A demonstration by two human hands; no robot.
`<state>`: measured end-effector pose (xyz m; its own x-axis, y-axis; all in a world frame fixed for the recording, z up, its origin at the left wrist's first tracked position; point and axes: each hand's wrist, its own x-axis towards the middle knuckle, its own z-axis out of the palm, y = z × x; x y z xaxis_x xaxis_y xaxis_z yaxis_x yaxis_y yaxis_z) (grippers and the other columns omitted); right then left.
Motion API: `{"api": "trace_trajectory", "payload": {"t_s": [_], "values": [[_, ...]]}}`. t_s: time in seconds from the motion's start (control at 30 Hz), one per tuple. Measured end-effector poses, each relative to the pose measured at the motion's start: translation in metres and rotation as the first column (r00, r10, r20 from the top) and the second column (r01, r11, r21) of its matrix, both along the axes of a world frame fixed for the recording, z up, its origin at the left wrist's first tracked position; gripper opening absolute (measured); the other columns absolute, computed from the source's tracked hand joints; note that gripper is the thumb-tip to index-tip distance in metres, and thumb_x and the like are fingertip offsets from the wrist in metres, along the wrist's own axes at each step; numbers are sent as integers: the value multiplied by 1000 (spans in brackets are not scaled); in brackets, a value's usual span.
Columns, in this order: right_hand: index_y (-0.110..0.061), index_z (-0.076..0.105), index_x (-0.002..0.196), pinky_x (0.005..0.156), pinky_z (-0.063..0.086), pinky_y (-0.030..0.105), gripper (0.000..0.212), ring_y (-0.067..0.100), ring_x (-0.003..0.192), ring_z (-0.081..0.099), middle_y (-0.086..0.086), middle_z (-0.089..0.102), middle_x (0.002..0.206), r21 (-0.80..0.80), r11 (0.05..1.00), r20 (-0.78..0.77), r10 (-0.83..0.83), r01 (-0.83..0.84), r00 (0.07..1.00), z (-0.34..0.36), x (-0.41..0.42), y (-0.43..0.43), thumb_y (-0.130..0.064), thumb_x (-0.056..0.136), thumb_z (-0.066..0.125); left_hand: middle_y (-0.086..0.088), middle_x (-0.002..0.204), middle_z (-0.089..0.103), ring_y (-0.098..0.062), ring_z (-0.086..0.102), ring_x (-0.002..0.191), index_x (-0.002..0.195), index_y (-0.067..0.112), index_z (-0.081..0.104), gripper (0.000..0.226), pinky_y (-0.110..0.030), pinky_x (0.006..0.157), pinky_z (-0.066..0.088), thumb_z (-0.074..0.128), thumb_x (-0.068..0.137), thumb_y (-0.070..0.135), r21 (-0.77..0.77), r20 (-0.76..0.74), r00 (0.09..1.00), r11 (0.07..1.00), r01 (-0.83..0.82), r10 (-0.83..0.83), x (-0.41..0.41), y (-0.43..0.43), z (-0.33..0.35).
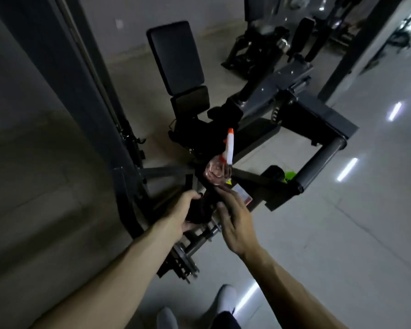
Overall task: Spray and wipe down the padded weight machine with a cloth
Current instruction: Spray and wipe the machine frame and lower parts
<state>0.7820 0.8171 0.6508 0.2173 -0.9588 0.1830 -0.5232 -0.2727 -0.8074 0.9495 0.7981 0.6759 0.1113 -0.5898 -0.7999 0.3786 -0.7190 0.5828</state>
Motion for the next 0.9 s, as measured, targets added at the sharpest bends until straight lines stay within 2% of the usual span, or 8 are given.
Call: {"api": "trace_trajectory", "payload": {"t_s": [0.13,0.23,0.37,0.47,0.53,0.6,0.67,0.9], "values": [[-32,46,153,114,41,25,52,3,141,46,-13,50,152,266,963,212,-5,-53,977,-36,18,31,-27,104,62,-4,106,77,-22,69,98,116,19,72,42,-35,73,53,50,96,49,-45,-153,958,970,240,-244,-10,17,-8],[-28,63,131,85,61,36,38,21,104,72,-1,73,122,532,837,373,-367,128,852,-70,15,34,-5,100,62,2,98,71,-17,64,93,101,26,70,26,-38,76,52,50,102,42,-62,206,856,867,495,-474,-12,18,-21],[-8,68,118,61,54,33,21,26,68,66,8,74,80,705,646,253,-614,293,748,-112,-11,34,-8,102,54,6,112,66,-15,64,105,116,21,70,19,-34,92,53,61,100,17,158,730,353,647,746,-585,3,22,-57],[-13,67,109,62,54,39,17,21,64,64,8,73,80,627,721,212,-521,294,827,-128,-13,31,-12,103,52,1,120,69,-21,66,109,115,24,72,20,-35,93,56,68,95,26,416,728,-20,419,807,-685,1,24,-85],[-27,61,122,75,58,34,23,16,88,68,3,73,110,447,849,122,-370,282,921,-142,-13,24,-17,103,53,1,114,70,-21,67,105,109,24,72,26,-34,89,56,74,89,40,530,712,-189,340,777,-677,-11,22,-101],[-30,51,141,94,52,29,39,13,116,58,-3,60,137,186,980,-66,-58,70,996,-165,-15,18,-22,103,53,2,111,69,-21,67,103,108,26,69,30,-31,81,53,76,86,45,557,732,-238,358,750,-639,-20,18,-115],[-27,47,146,100,51,36,40,20,126,53,0,50,145,119,978,-190,193,-173,963,-186,-14,16,-31,107,45,2,108,68,-22,67,100,107,27,68,28,-30,75,52,76,86,44,535,767,-235,394,748,-597,-23,17,-125],[-17,61,112,72,50,38,27,23,88,56,5,58,108,23,921,-333,374,-389,865,-202,-6,-22,-36,106,42,2,90,70,-19,67,83,81,23,73,23,-28,63,50,81,81,45,493,810,-177,486,722,-559,-21,20,-145]]}}
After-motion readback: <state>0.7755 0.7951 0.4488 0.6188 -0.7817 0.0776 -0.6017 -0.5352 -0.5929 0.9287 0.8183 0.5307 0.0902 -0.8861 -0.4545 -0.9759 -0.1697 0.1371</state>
